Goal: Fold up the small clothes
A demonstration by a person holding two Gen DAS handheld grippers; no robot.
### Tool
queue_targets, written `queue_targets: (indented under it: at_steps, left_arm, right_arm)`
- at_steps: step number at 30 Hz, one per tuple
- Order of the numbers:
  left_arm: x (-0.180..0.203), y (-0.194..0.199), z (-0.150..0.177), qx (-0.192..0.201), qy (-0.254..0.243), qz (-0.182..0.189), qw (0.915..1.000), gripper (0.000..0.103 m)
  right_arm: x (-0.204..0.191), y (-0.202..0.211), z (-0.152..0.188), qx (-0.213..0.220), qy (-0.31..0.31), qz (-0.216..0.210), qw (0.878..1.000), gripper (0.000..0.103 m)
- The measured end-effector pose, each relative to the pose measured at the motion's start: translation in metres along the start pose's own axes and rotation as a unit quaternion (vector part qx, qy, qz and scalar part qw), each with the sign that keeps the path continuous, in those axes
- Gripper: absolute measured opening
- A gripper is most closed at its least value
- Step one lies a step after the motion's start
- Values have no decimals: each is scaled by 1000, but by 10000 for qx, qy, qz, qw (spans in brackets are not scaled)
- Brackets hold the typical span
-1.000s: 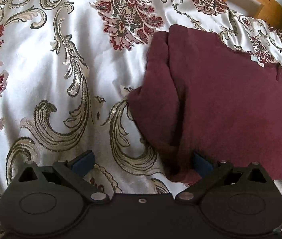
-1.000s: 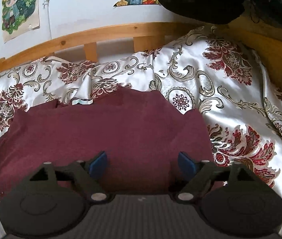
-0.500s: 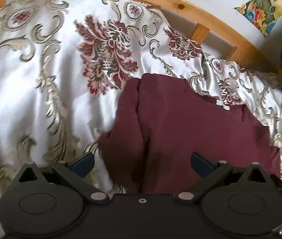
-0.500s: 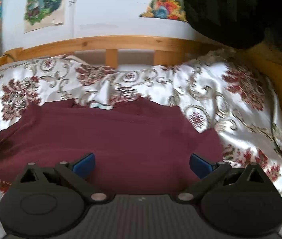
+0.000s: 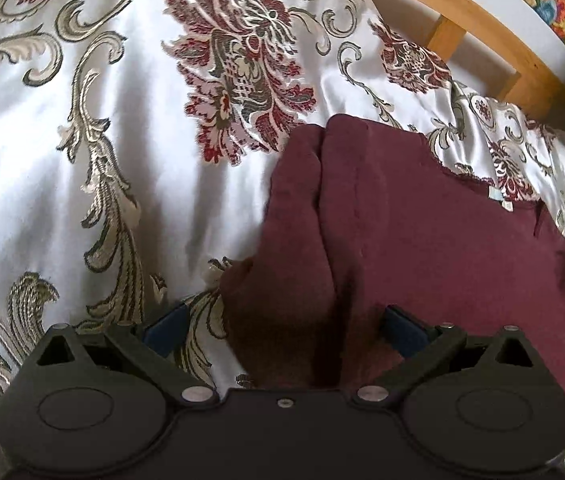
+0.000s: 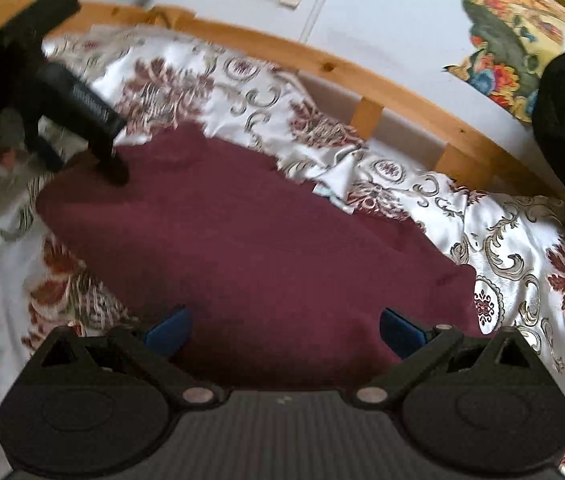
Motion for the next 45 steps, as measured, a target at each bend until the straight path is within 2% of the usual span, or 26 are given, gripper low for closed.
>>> queue_targets:
  at_steps: [2, 7, 10, 13, 17, 22, 27, 33, 39, 42, 45]
  left_arm:
    - [-2, 2, 0, -13, 54, 24, 10000, 101]
    - [-2, 6, 2, -43, 78, 66, 9999, 90]
    - [-3, 10, 4, -114, 105, 222, 9996, 77]
    - [-2, 11, 5, -129, 75, 225, 9996, 64]
    - [-4, 12, 4, -132, 125, 302, 9994, 52]
    - [2, 17, 9, -13, -177, 269, 9995, 41]
    - [8, 25, 14, 106, -416, 391, 9983, 16]
    - [24, 42, 15, 268, -604, 451, 9968, 12]
    - [69, 67, 13, 377, -990, 688, 9920, 11]
    - [102, 79, 19, 414, -1281, 879, 9870, 10]
    - [147, 94, 28, 441, -1734, 1127, 9774, 10]
  right_arm:
    - [-1, -2, 1, -83, -2, -19, 10000, 103]
    - [5, -3, 4, -106, -227, -99, 9996, 103]
    - [8, 2, 4, 112, -344, -6, 9993, 103]
    - [11, 8, 2, 300, -451, 53, 9985, 103]
    - [10, 3, 3, 110, -352, 159, 9992, 103]
    - [13, 1, 4, 59, -455, 108, 9989, 103]
    - [11, -1, 5, -65, -430, 98, 9990, 103]
    - [17, -4, 5, -376, -636, -35, 9973, 103]
    - [47, 10, 7, -430, -1157, 83, 9923, 103]
    - [71, 20, 12, -490, -1432, 235, 9882, 103]
    - [97, 32, 23, -475, -1700, 441, 9833, 103]
Point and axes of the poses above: each gripper's, at about its wrist camera, not at the fingertips, and y roughly against the way its jaws point, x to its right, z to its underside, the point moved 1 cm from there along -y, roughly the way its jaws point, and after that the axes turned 15 degrees about y, right-handed, at the moved point
